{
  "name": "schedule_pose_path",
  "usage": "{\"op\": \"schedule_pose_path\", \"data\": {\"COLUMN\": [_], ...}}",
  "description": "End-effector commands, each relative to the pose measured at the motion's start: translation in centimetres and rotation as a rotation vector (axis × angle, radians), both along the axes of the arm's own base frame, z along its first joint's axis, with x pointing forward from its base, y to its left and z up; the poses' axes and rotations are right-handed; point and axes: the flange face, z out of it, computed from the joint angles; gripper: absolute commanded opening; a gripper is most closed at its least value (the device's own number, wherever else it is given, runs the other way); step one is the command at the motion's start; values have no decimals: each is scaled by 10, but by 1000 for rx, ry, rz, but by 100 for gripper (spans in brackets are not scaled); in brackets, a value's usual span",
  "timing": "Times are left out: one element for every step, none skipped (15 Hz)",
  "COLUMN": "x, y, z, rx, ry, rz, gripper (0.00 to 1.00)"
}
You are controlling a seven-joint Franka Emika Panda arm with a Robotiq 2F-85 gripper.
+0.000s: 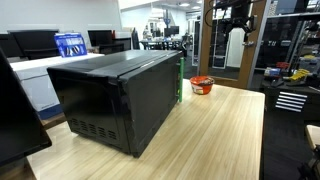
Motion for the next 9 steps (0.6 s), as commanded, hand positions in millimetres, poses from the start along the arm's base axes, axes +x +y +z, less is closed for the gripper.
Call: {"op": "schedule_pose_path", "data": {"x": [-4,-4,-5,-7,-8,-11,-14,-17,-21], "y": [20,25,32,38,43,49,55,61,68], "z": [-1,-2,-4,-6,-7,-9,-10,-9,-10], "rx": [-1,1,4,7,10,14,16,24,34], "ry": [-33,-40,-50,-56,-61,-62,-63,-60,-60], "rz": [192,242,295,345,396,447,497,547,598], "gripper": [100,100,100,100,100,100,100,100,100]}}
